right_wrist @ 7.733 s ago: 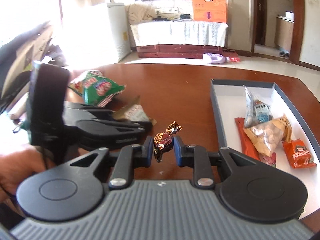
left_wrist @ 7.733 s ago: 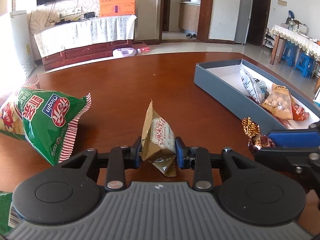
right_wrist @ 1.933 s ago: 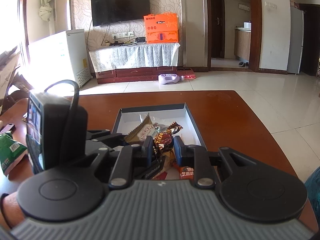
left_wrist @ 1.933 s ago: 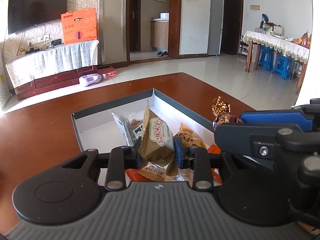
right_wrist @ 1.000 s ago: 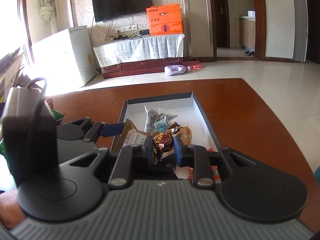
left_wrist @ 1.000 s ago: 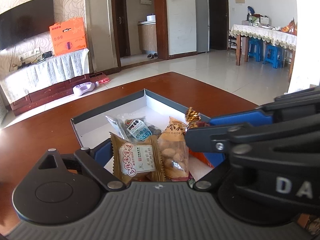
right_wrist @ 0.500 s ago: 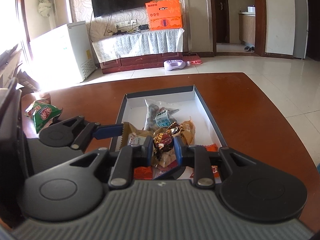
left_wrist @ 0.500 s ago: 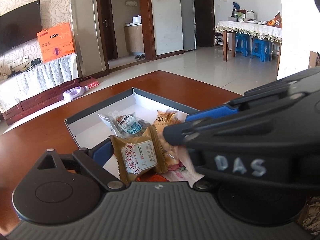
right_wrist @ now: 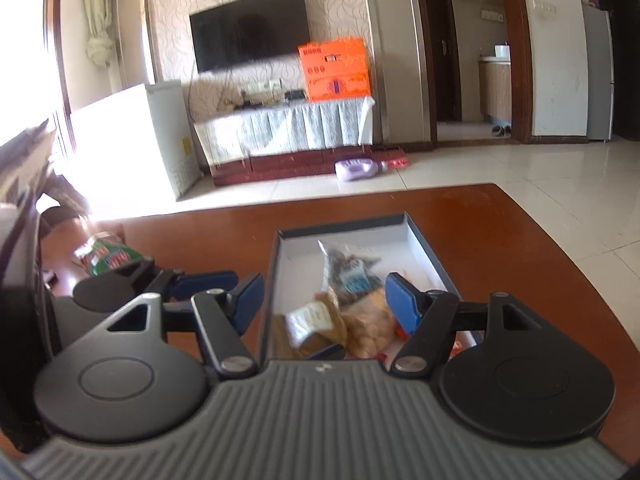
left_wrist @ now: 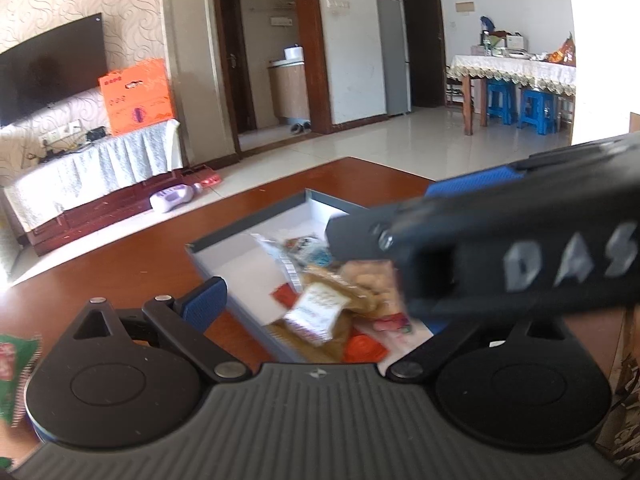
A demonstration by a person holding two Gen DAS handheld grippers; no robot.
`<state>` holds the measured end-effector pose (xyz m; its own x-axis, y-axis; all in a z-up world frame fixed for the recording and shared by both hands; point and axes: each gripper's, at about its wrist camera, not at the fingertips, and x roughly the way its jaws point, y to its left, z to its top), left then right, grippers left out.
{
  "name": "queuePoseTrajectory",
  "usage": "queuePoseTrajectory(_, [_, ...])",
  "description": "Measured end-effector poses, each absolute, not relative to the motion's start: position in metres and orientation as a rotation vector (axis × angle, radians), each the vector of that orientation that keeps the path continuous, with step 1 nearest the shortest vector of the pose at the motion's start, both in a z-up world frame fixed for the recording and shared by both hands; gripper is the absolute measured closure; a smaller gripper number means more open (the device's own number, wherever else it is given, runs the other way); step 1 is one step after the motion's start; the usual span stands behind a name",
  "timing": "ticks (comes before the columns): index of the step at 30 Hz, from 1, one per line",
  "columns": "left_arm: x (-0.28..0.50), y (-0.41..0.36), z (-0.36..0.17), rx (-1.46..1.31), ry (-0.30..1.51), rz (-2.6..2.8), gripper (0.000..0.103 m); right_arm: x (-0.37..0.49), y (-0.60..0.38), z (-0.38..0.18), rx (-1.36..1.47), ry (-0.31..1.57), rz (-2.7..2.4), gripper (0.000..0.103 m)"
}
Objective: Organize snacks
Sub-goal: 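Move both open tools away from the box to the green chip bags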
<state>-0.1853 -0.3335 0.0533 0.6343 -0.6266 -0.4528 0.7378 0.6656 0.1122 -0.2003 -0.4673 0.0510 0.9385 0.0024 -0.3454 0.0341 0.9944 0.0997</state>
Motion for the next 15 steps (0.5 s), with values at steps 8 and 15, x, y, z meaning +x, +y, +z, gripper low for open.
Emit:
queuePoseTrajectory(8, [-0.182,-0.242,0.073,0.325,0.404,-0.609,0.003,-0.196,-0.418,0.063,0.128,0.242,0.094,0.029])
queuePoseTrajectory(15, [-0.167,-0.125,0.079,0.256,0.481,-0.371,0.003,-0.17,-0.366,0.058,0.133,0.275,0.205,0.029])
